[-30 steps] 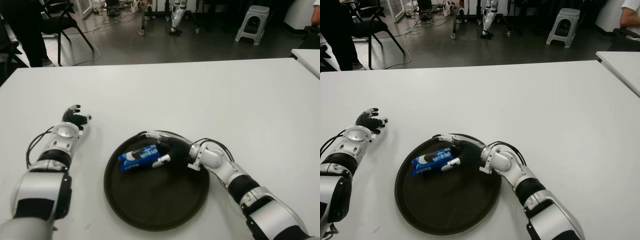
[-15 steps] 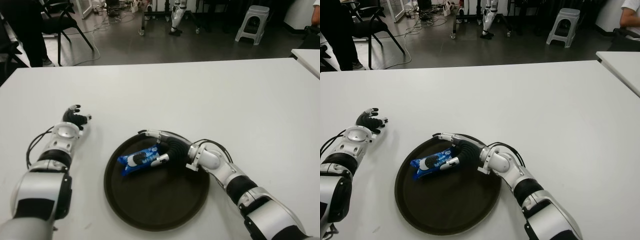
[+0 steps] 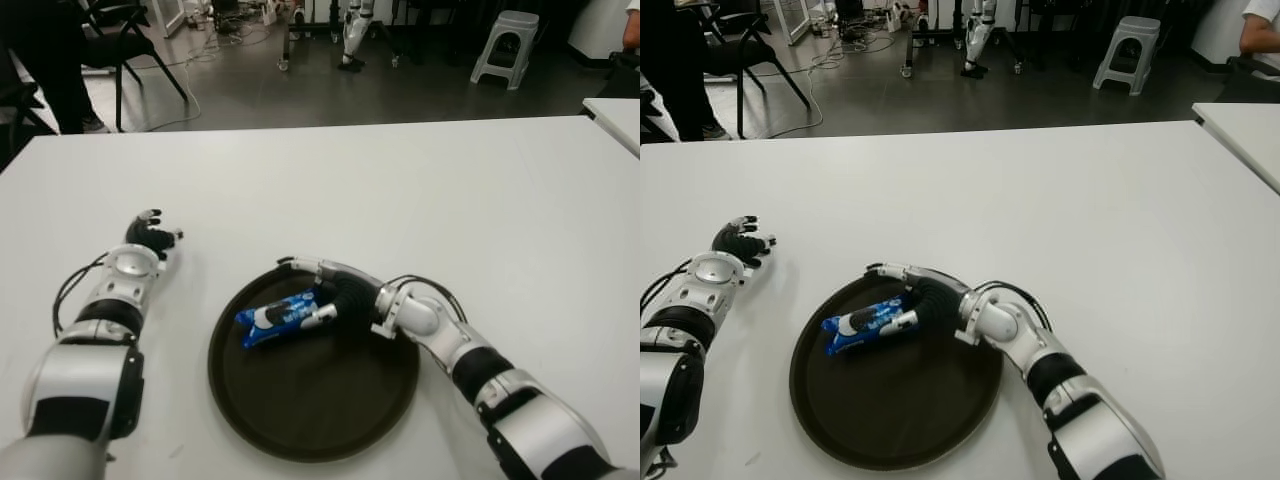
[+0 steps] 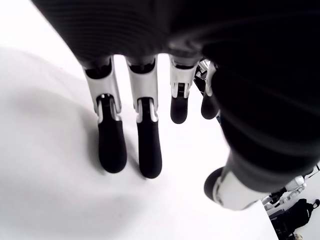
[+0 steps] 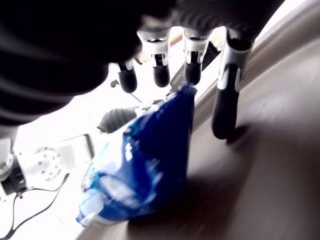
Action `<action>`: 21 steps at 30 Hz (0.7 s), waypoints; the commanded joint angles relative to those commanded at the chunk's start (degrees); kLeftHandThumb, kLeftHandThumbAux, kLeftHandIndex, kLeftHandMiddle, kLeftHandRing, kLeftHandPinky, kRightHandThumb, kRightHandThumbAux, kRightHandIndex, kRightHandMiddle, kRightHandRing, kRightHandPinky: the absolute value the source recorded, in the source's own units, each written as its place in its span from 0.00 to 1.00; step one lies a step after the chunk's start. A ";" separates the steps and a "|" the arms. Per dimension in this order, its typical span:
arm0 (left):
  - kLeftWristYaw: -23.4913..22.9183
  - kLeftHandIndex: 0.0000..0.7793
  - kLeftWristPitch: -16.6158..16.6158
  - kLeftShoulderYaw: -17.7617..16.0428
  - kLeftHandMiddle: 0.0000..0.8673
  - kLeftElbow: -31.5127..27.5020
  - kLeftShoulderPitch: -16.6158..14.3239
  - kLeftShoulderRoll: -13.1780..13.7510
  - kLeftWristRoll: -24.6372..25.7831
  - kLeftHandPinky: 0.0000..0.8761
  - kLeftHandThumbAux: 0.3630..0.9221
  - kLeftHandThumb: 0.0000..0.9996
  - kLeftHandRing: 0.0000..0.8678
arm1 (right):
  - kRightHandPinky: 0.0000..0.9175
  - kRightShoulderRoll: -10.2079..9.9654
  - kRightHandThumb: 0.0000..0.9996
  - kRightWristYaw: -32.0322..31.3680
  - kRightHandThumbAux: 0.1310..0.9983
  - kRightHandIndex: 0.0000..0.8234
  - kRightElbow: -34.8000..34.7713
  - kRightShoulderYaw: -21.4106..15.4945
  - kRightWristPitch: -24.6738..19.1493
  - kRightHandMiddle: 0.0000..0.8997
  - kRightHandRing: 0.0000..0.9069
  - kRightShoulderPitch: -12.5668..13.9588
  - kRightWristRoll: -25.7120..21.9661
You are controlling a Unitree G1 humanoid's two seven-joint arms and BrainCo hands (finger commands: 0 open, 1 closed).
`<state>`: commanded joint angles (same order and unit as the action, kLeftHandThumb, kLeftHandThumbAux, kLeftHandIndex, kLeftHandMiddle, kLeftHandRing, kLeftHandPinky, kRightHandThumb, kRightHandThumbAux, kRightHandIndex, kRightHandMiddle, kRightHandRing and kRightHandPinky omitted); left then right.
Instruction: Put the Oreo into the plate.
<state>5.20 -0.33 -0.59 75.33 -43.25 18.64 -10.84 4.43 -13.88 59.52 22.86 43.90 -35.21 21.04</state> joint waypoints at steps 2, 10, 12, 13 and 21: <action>-0.13 0.12 -0.27 -0.10 0.15 0.09 -0.10 -0.03 0.11 0.17 0.70 0.19 0.18 | 0.00 0.93 0.00 1.28 0.29 0.00 1.41 -0.80 0.59 0.00 0.00 -0.99 -0.09; -0.49 0.12 -0.78 0.02 0.15 0.05 -0.22 0.11 0.00 0.18 0.72 0.16 0.18 | 0.00 3.26 0.00 4.79 0.32 0.00 3.41 -3.12 1.93 0.00 0.00 -3.28 -0.33; -0.35 0.12 -0.88 0.19 0.15 0.04 -0.24 0.13 -0.17 0.18 0.72 0.15 0.18 | 0.00 3.89 0.00 5.39 0.34 0.00 3.89 -3.80 2.18 0.00 0.00 -3.87 -0.55; -0.29 0.12 -0.89 0.20 0.15 0.04 -0.24 0.13 -0.18 0.18 0.73 0.15 0.18 | 0.00 4.28 0.00 5.61 0.34 0.00 3.92 -4.28 2.33 0.00 0.00 -4.20 -0.78; -0.73 0.10 -0.16 -0.63 0.14 0.02 0.09 0.08 0.70 0.18 0.73 0.18 0.17 | 0.00 7.10 0.00 12.94 0.37 0.00 0.98 -5.96 2.29 0.00 0.00 -4.80 1.66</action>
<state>4.47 -0.50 -1.22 75.35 -43.16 18.73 -10.14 11.52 -0.94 60.51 16.89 46.19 -40.01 22.69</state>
